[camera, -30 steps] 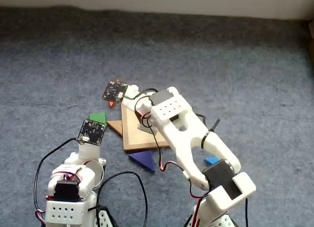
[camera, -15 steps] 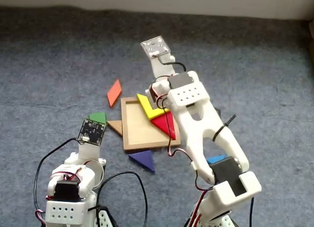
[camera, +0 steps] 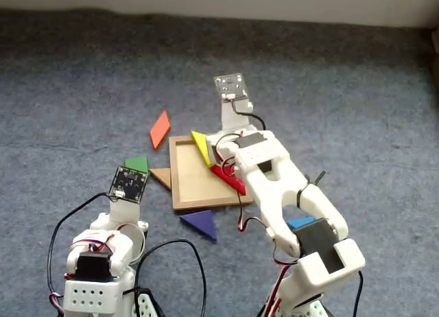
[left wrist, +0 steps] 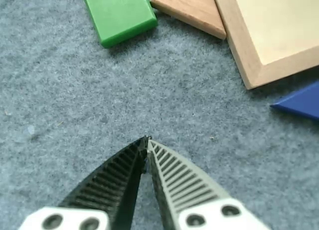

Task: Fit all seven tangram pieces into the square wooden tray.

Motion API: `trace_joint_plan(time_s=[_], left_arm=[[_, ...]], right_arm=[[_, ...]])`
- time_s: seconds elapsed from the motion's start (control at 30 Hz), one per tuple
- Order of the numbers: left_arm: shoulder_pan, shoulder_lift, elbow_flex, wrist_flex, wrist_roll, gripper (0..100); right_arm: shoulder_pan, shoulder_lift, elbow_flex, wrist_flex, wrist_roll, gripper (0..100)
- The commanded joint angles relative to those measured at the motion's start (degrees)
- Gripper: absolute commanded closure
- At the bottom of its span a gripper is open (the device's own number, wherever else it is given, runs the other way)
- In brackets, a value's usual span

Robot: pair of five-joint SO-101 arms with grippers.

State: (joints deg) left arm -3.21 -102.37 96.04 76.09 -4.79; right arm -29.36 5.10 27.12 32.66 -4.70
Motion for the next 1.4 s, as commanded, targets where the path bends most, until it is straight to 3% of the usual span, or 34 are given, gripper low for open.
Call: trace_joint_plan(time_s=[0.0, 0.17, 0.37, 0.63, 1.2, 1.37], left_arm=[[-0.2, -1.6, 1.1, 0.4, 0.4, 100], [-0.2, -1.6, 1.1, 0.4, 0.4, 100], [-0.2, -1.6, 1.1, 0.4, 0.4, 100], [-0.2, -1.6, 1.1, 0.4, 0.4, 100], [-0.2, -1.6, 1.1, 0.4, 0.4, 100], [-0.2, -1.6, 1.1, 0.4, 0.4, 100]], right_arm=[[-1.7, -0.7, -0.7, -1.5, -0.6, 99.2], [-2.2, 6.3, -1.0, -1.4, 0.6, 99.2], [-6.2, 4.4, -1.9, -1.4, 14.2, 99.3], [-8.5, 4.0, 1.0, -1.4, 21.5, 99.3], [2.3, 3.8, 0.9, -1.3, 24.1, 99.3], [1.2, -2.2, 0.9, 7.2, 24.1, 99.3]])
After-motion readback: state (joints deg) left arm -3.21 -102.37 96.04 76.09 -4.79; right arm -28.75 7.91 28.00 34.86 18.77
